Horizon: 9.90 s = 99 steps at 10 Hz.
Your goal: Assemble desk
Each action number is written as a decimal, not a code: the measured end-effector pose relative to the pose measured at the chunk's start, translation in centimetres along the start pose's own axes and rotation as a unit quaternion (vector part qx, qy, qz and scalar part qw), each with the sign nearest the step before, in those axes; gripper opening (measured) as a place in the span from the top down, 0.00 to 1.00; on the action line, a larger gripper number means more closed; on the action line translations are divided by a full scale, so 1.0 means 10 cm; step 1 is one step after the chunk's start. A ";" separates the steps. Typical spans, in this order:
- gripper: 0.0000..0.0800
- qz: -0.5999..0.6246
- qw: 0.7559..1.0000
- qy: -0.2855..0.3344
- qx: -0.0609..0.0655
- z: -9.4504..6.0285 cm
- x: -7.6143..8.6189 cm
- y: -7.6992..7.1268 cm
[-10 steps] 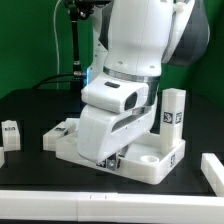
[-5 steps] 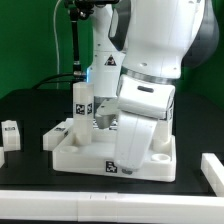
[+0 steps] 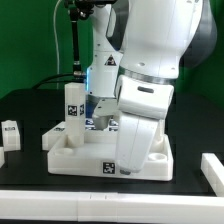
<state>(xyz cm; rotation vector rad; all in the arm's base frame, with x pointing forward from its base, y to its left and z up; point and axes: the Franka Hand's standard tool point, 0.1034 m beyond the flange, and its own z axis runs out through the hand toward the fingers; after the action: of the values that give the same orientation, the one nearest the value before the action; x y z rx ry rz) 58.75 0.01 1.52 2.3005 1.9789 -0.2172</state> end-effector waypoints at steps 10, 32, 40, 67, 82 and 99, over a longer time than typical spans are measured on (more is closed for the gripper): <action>0.92 -0.024 0.999 -0.007 -0.031 -0.15 0.52 0.68; 0.19 0.276 0.960 -0.043 0.024 -0.52 -0.46 0.37; 0.19 0.581 0.805 -0.045 0.113 -0.67 -1.16 0.33; 0.19 0.706 0.544 -0.187 0.412 0.01 -1.92 -0.77; 0.19 0.645 0.548 -0.221 0.484 0.15 -1.77 -1.01; 0.94 0.632 0.546 -0.248 0.490 0.42 -1.64 -0.99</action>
Offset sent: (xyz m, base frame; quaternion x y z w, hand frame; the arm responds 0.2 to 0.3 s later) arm 0.0451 0.0330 -0.0049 0.0003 0.0230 -0.0298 0.9993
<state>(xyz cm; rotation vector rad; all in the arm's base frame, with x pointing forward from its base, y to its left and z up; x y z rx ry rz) 46.41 -15.17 0.39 2.8623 -0.5862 -1.7699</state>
